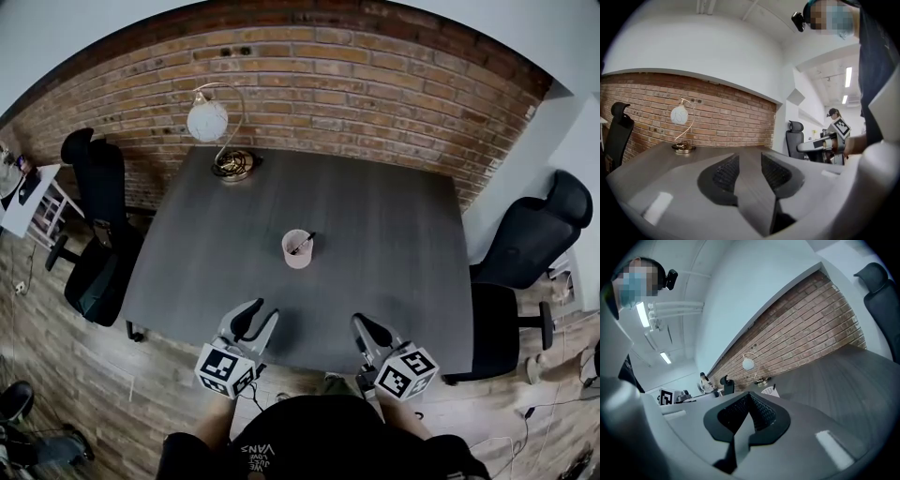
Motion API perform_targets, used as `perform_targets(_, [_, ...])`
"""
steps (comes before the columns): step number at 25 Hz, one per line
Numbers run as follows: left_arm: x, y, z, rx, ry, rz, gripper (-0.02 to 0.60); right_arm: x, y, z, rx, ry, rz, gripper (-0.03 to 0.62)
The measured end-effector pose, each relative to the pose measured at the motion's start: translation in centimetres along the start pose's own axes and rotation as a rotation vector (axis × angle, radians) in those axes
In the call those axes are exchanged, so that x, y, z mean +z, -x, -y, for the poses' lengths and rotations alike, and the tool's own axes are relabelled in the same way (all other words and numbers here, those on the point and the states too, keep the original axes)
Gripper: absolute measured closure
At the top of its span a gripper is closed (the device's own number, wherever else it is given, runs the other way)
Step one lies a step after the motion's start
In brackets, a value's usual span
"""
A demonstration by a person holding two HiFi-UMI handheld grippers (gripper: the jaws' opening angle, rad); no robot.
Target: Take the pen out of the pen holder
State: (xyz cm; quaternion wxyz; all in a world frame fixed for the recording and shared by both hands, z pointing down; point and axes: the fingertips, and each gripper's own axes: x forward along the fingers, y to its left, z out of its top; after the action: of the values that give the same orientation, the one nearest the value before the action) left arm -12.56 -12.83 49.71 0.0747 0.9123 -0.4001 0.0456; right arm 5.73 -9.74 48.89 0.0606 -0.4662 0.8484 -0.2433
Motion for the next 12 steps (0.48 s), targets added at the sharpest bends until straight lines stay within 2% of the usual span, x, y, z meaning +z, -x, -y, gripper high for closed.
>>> perform_targets(12, [1.2, -8.6, -1.6, -0.016, -0.07, -0.046, 0.426, 2.5, -1.4, 6.0, -0.005, -0.028, 0.003, 0.592])
